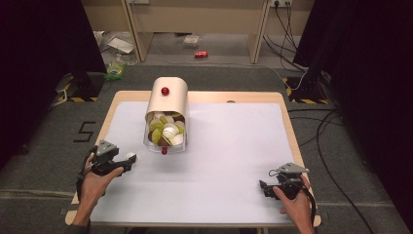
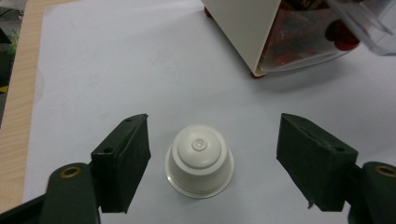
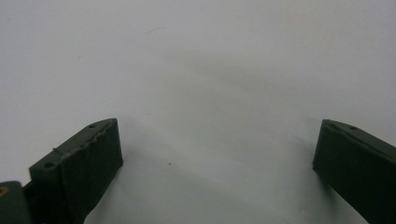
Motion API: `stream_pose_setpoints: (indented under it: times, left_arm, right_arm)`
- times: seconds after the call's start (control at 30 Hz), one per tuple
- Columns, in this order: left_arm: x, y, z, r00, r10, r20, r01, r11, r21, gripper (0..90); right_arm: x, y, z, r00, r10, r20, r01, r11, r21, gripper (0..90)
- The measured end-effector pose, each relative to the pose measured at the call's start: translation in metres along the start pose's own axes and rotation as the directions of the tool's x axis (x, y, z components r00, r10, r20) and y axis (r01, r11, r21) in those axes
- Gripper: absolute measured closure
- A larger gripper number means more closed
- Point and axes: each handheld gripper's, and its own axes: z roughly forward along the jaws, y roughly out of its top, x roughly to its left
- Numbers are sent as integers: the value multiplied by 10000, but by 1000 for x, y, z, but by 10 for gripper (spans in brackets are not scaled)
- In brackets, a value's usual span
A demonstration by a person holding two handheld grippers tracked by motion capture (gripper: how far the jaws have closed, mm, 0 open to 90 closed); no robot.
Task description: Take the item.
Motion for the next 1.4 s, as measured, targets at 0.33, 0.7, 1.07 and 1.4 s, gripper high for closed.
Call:
stream_pose_setpoints:
  times: [0.33,0.7,1.07,1.4]
  left_arm:
    - [-8,0,-7,9996,29,273,-24,9998,-178,216]
    - [-17,1,-9,9989,-22,460,37,9995,-321,181]
    - [-25,3,-13,9980,29,629,5,9986,-534,175]
    - [-31,9,-17,9972,86,747,-30,9971,-755,175]
  right_arm:
    - [0,0,0,10000,-3,4,3,10000,-3,16]
    - [0,0,0,10000,-10,-4,10,10000,-3,16]
    - [0,0,0,10000,-15,-5,15,10000,-5,16]
    - [0,0,0,10000,-9,-5,9,10000,-3,16]
